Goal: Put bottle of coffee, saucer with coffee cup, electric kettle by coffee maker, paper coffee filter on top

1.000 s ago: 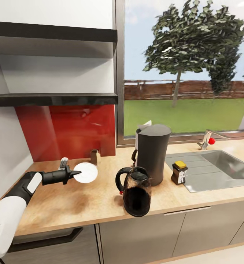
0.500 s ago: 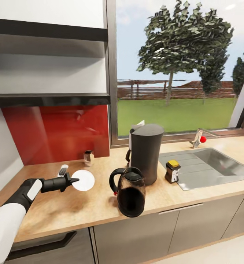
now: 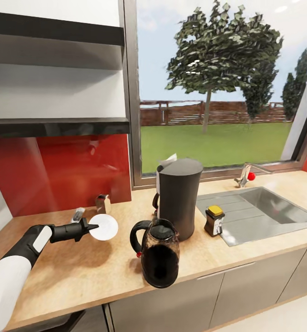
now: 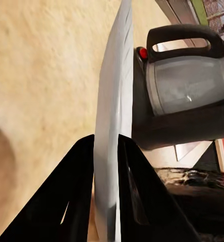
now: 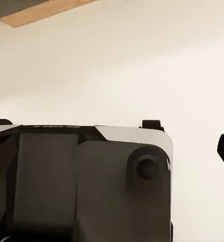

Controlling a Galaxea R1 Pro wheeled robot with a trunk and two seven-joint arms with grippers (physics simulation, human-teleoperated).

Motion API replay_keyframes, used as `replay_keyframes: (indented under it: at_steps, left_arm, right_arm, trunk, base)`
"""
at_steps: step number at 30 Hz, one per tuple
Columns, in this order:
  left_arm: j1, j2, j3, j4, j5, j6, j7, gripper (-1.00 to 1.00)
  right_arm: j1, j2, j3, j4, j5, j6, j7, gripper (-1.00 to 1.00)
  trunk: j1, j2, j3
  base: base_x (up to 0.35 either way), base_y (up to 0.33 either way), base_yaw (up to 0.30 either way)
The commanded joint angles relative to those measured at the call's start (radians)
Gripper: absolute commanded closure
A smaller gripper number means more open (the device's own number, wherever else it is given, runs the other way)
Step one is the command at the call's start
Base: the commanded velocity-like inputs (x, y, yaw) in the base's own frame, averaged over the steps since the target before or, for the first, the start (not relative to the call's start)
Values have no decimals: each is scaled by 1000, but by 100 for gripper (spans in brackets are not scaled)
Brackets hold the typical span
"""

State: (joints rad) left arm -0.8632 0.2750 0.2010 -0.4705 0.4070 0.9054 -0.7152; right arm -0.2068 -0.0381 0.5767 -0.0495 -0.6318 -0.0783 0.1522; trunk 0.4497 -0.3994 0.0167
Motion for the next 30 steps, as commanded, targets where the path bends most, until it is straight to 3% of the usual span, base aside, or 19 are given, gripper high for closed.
replay_keyframes:
  at_steps: [1, 7, 14, 30]
  left_arm:
    - [0, 0, 4, 0, -5, 3, -3, 100]
    - [0, -1, 0, 2, -6, 3, -3, 100]
    - [42, -3, -1, -1, -5, 3, 0, 100]
    - [47, -1, -2, -2, -5, 2, 2, 100]
  right_arm:
    - [0, 0, 8, 1, -11, -3, 4, -100]
    - [0, -1, 8, 2, -10, -3, 4, -100]
    - [0, -5, 9, 7, -8, -3, 4, -100]
    - [0, -3, 9, 7, -9, -3, 4, -100]
  trunk:
    - [0, -1, 0]
    - [0, -1, 0]
    - [0, -1, 0]
    - [0, -1, 0]
  base:
    - [56, 0, -1]
    - [231, 0, 0]
    - [86, 0, -23]
    - [52, 4, -195]
